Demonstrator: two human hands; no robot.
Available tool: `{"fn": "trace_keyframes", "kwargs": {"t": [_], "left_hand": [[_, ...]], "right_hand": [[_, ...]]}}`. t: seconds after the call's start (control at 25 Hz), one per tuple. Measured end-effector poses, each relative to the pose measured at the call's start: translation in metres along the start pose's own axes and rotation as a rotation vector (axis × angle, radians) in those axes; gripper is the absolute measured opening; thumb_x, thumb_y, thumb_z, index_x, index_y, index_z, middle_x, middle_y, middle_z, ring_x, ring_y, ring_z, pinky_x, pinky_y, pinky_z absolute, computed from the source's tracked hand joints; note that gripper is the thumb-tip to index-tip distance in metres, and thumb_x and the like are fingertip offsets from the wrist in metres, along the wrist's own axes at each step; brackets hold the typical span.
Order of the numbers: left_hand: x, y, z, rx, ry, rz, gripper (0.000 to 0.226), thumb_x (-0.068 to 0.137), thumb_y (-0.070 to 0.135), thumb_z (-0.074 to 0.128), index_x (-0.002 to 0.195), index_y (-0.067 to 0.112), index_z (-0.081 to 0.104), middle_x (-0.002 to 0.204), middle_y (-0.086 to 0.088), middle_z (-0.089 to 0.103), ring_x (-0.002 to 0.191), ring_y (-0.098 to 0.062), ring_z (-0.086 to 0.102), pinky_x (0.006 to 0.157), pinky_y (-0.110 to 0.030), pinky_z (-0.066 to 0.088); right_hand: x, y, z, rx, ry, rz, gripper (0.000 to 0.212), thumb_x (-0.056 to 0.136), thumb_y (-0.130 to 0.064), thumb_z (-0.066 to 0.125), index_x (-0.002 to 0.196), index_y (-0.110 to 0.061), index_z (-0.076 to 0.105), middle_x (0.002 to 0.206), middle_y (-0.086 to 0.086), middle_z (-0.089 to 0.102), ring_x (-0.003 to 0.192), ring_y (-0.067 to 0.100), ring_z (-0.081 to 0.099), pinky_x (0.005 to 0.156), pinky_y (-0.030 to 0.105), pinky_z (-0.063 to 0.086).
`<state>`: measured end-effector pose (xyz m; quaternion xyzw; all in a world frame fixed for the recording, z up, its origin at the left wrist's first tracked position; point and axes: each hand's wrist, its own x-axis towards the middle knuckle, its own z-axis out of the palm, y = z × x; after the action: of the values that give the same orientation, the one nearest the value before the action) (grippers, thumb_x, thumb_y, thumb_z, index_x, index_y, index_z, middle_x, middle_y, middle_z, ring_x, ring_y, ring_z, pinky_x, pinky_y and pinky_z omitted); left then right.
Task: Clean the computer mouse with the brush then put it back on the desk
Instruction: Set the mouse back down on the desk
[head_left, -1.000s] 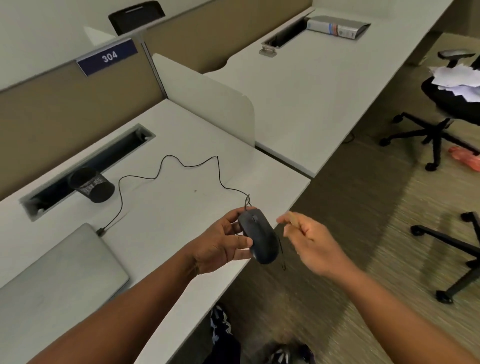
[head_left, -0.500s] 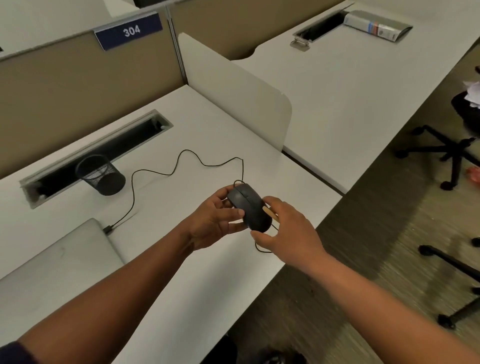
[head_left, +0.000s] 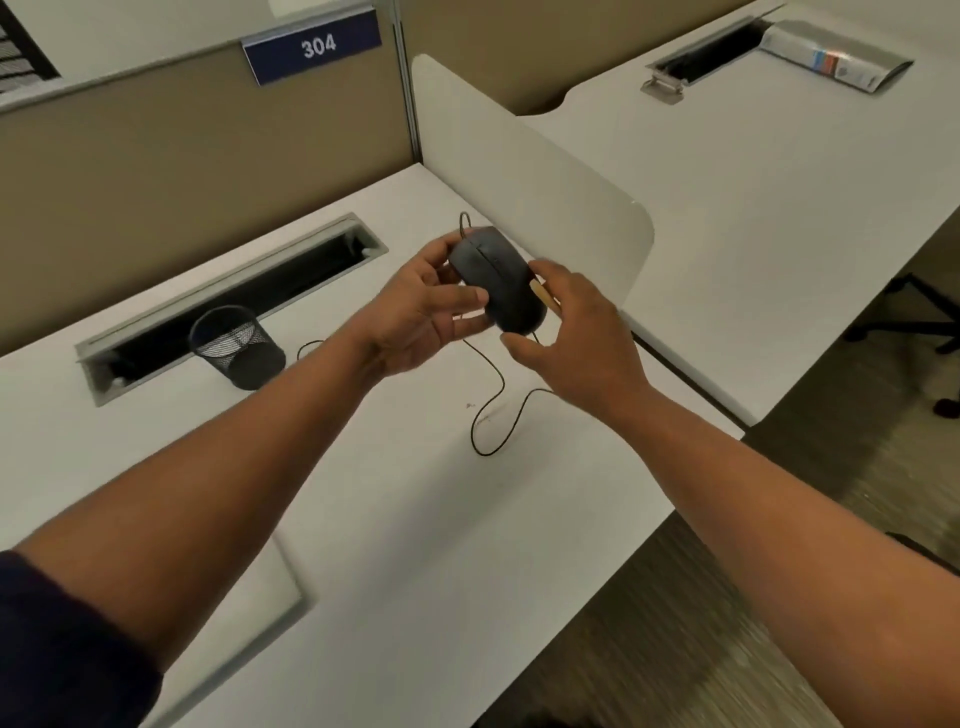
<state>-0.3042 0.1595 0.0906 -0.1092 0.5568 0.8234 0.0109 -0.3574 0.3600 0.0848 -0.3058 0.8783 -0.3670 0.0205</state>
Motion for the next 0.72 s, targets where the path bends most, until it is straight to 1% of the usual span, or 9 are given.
{"fn": "trace_keyframes", "kwargs": {"t": [0.08,0.12,0.2,0.28,0.36,0.44,0.56,0.64,0.72], "left_hand": [[0.008,0.018,-0.004,-0.003,0.003,0.052,0.072,0.085,-0.015,0.062,0.148,0.017,0.049,0.133,-0.014,0.063,0.124,-0.038,0.066,0.101,-0.052,0.057],[0.01,0.027,-0.006,-0.005,-0.002,0.077,0.072,0.086,-0.016,0.062,0.148,0.017,0.048,0.134,-0.016,0.061,0.127,-0.04,0.064,0.103,-0.054,0.056],[0.013,0.036,-0.008,-0.013,-0.017,0.104,0.07,0.087,-0.017,0.061,0.146,0.019,0.05,0.135,-0.017,0.061,0.129,-0.042,0.062,0.104,-0.055,0.055],[0.011,0.03,-0.008,-0.022,-0.021,0.083,0.068,0.087,-0.017,0.06,0.144,0.02,0.052,0.135,-0.017,0.06,0.125,-0.039,0.065,0.101,-0.052,0.057],[0.007,0.007,-0.007,-0.025,0.016,0.011,0.06,0.09,-0.016,0.059,0.138,0.02,0.056,0.134,-0.016,0.061,0.119,-0.035,0.067,0.094,-0.047,0.059],[0.001,-0.024,-0.006,-0.028,0.058,-0.096,0.046,0.095,-0.011,0.058,0.13,0.019,0.061,0.132,-0.015,0.063,0.113,-0.031,0.069,0.093,-0.045,0.061],[-0.006,-0.073,-0.002,0.031,0.114,-0.295,0.027,0.101,0.002,0.058,0.127,0.009,0.064,0.122,-0.015,0.069,0.102,-0.027,0.071,0.097,-0.043,0.06],[-0.007,-0.1,0.002,0.129,0.159,-0.414,0.024,0.104,0.007,0.057,0.127,0.003,0.065,0.116,-0.015,0.071,0.102,-0.027,0.069,0.097,-0.041,0.059],[-0.007,-0.119,0.006,0.244,0.175,-0.481,0.023,0.105,0.009,0.057,0.124,0.003,0.067,0.108,-0.012,0.072,0.102,-0.025,0.066,0.092,-0.037,0.057]], "right_hand": [[0.018,-0.008,0.001,0.015,0.071,-0.051,0.072,0.087,-0.038,0.077,0.149,-0.02,0.045,0.132,0.004,0.06,0.11,0.012,0.056,0.088,0.026,0.048],[0.026,-0.011,0.002,0.014,0.102,-0.068,0.072,0.088,-0.039,0.077,0.149,-0.02,0.045,0.133,0.004,0.06,0.109,0.008,0.053,0.088,0.023,0.045],[0.035,-0.014,0.002,0.004,0.131,-0.083,0.072,0.088,-0.04,0.077,0.149,-0.02,0.045,0.134,0.003,0.06,0.108,0.006,0.05,0.088,0.022,0.044],[0.03,-0.01,0.004,0.005,0.103,-0.077,0.071,0.086,-0.04,0.077,0.147,-0.022,0.046,0.132,0.002,0.06,0.108,0.01,0.055,0.087,0.025,0.048],[0.014,0.002,0.006,-0.003,0.027,-0.033,0.071,0.084,-0.04,0.078,0.145,-0.024,0.046,0.13,0.001,0.06,0.109,0.017,0.059,0.088,0.033,0.053],[-0.008,0.02,0.012,-0.024,-0.084,0.051,0.072,0.08,-0.04,0.078,0.143,-0.027,0.047,0.129,-0.001,0.06,0.109,0.02,0.061,0.089,0.038,0.054],[-0.043,0.051,0.022,-0.088,-0.263,0.166,0.075,0.079,-0.04,0.079,0.145,-0.029,0.045,0.13,-0.002,0.059,0.11,0.022,0.062,0.09,0.038,0.053],[-0.063,0.067,0.027,-0.118,-0.354,0.216,0.076,0.078,-0.04,0.079,0.145,-0.028,0.045,0.128,-0.002,0.059,0.109,0.023,0.063,0.089,0.039,0.055],[-0.075,0.078,0.032,-0.142,-0.404,0.261,0.074,0.079,-0.039,0.08,0.144,-0.028,0.045,0.127,-0.001,0.06,0.106,0.023,0.063,0.088,0.037,0.055]]}}
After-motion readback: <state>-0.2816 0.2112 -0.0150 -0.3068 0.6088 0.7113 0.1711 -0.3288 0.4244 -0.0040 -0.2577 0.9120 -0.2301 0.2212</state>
